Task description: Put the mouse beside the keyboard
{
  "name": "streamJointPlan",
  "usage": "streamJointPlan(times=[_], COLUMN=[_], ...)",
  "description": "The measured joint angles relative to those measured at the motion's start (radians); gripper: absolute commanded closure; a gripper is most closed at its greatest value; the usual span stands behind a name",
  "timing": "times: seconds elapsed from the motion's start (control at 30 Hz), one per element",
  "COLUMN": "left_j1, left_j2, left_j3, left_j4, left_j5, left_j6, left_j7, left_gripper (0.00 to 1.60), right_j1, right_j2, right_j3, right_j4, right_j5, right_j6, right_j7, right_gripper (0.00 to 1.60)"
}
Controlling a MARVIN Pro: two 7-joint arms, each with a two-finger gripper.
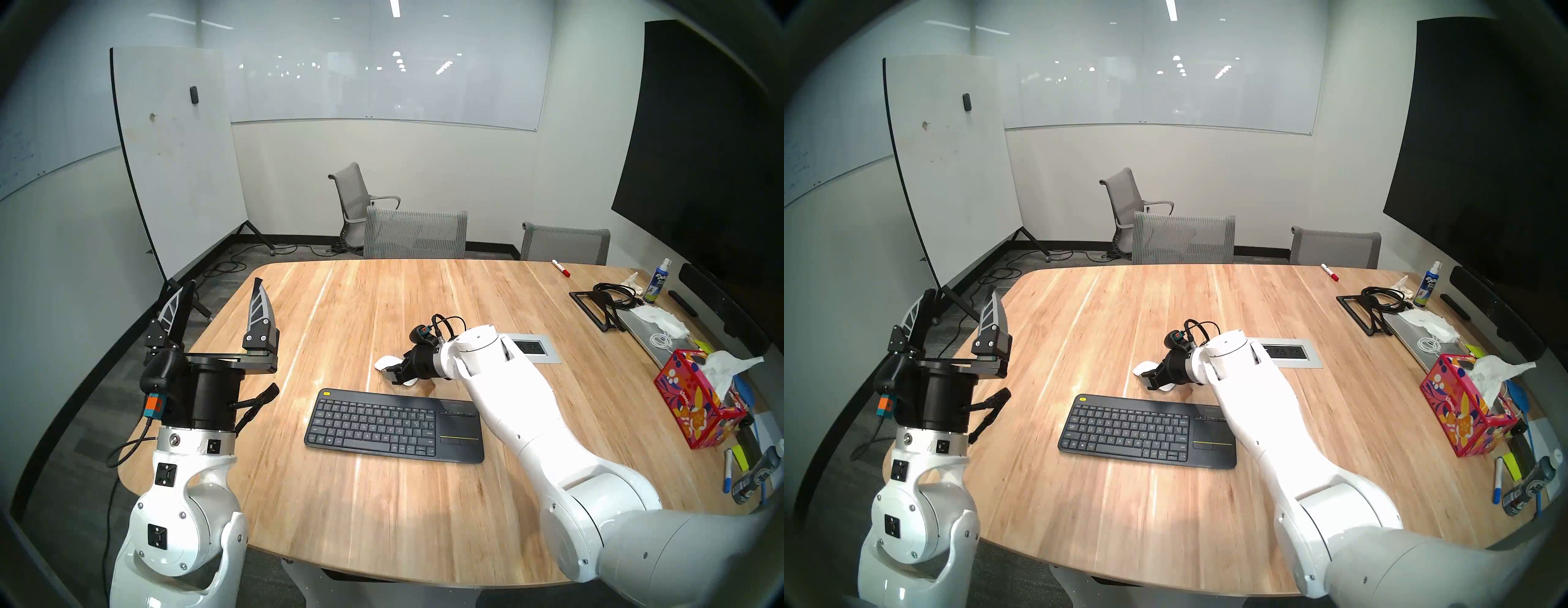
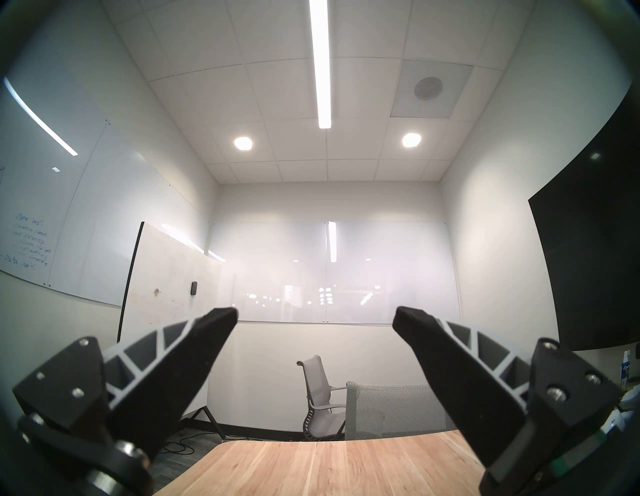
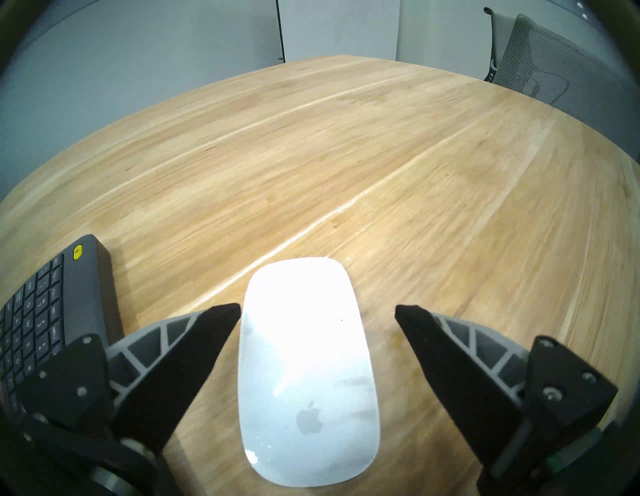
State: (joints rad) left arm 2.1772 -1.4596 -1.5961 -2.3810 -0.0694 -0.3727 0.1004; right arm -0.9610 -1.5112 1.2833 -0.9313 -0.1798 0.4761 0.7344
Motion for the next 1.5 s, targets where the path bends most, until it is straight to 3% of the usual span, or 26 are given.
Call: streamJointPlan(times=[0.37, 0.43, 0.47, 0.5, 1.13, 1.5], left_j1=[0.000, 0.000, 0.000, 0.000, 0.000, 0.000], left_j2=[0.000, 0.000, 0.000, 0.000, 0.000, 0.000], left_j3=[0.000, 0.000, 0.000, 0.000, 0.000, 0.000], left_j4=[0.000, 0.000, 0.000, 0.000, 0.000, 0.000], left_j5=[0.000, 0.000, 0.000, 0.000, 0.000, 0.000], left_j6=[0.000, 0.000, 0.000, 0.000, 0.000, 0.000], left_j7=[0.000, 0.000, 0.000, 0.000, 0.000, 0.000], left_gripper=[0.00, 0.00, 0.00, 0.00, 0.00, 0.00], right_j1=[0.025, 0.030, 0.032, 0.035, 0.035, 0.002], right_j2=[-0.001, -0.001, -0.001, -0.001, 0.006, 0.032], right_j3=[-0.003, -0.005, -0.005, -0.006, 0.018, 0.077], right_j4=[0.055, 0.064, 0.067, 0.071, 0.074, -0.015], right_j5=[-0.002, -0.003, -0.003, -0.003, -0.003, 0.003], right_j6=[-0.013, -0.019, -0.021, -0.024, -0.038, -0.019], right_j7=[0.017, 0.019, 0.020, 0.020, -0.010, -0.059], right_gripper=[0.00, 0.94, 1.54, 1.60, 1.60, 1.60])
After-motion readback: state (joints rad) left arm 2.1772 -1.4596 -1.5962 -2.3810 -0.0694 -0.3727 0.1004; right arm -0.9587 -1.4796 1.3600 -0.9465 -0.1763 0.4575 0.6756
